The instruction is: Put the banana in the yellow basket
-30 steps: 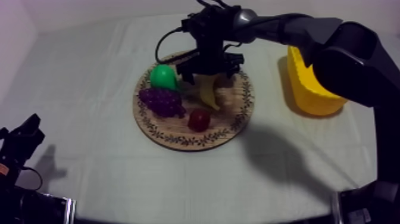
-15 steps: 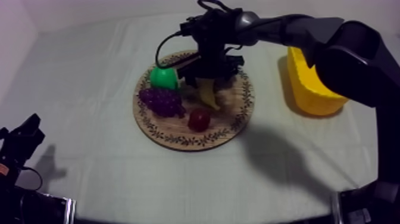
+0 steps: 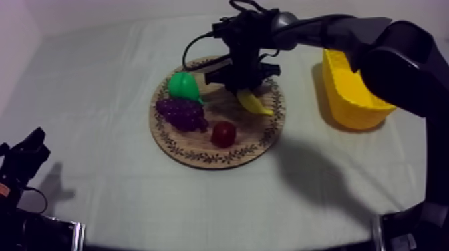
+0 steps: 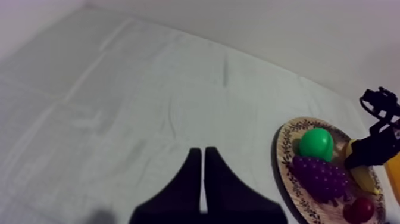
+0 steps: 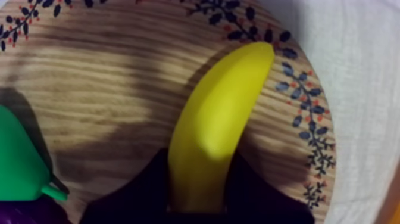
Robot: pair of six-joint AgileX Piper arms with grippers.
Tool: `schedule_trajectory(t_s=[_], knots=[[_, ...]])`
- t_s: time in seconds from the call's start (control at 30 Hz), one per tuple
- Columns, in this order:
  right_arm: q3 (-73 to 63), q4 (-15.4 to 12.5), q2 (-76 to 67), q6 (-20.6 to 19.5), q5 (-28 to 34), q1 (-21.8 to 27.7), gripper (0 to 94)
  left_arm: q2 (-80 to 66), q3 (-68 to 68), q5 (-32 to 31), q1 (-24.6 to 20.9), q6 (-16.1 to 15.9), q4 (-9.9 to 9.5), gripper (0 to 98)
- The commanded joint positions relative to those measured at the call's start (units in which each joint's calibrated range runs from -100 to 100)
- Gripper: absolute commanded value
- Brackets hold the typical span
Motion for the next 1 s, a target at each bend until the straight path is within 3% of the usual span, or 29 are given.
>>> schedule_trajectory(t_s=[0.0, 0.47, 0.97], knots=[[0.12, -0.06, 0.01, 0.07, -0.02, 0.06, 16.3, -0.03, 0.03, -0.02, -0.01, -0.01, -0.01, 0.1], [-1.53, -0.91, -6.33, 2.26, 3.34, -0.43, 15.2, -0.03, 0.03, -0.02, -0.01, -0.01, -0.01, 0.1], [9.76, 1.26, -30.67, 4.31, 3.87, 0.77, 16.0, -0.03, 0.03, -0.02, -0.01, -0.01, -0.01, 0.1]])
